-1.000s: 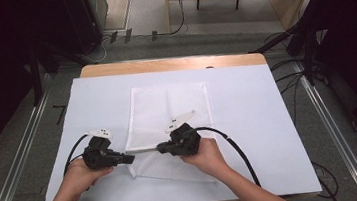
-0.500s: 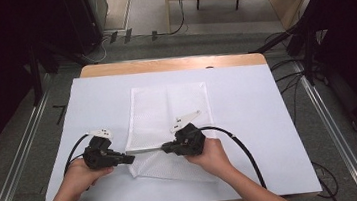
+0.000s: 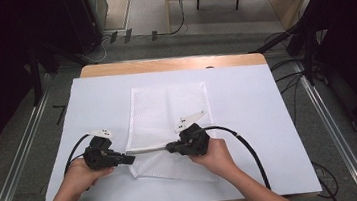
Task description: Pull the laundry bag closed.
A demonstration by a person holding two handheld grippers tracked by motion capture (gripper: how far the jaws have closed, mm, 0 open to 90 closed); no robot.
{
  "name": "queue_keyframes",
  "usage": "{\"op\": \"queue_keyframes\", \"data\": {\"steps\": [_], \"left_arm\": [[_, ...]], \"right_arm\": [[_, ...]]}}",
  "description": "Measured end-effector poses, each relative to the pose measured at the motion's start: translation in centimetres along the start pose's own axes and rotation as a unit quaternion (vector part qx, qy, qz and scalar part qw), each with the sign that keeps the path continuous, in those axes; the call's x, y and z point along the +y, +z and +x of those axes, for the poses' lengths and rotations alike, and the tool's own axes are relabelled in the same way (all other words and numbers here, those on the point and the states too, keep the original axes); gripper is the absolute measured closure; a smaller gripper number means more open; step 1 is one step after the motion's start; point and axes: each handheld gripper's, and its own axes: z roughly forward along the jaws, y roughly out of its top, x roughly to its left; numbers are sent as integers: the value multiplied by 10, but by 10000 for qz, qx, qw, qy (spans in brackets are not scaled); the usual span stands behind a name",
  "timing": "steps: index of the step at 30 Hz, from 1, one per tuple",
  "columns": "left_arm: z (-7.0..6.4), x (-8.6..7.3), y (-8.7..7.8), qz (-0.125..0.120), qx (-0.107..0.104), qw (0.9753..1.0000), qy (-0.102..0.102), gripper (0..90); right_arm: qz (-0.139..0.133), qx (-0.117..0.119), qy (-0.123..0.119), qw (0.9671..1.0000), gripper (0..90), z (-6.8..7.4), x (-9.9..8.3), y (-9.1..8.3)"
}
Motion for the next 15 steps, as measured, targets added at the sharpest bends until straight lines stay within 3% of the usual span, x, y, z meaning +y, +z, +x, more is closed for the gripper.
{"op": "queue_keyframes", "data": {"steps": [15], "left_arm": [[0, 0, 0, -11, -2, 10000, -11, 878]], "right_arm": [[69, -120, 68, 9999, 880, -7, -7, -11]]}}
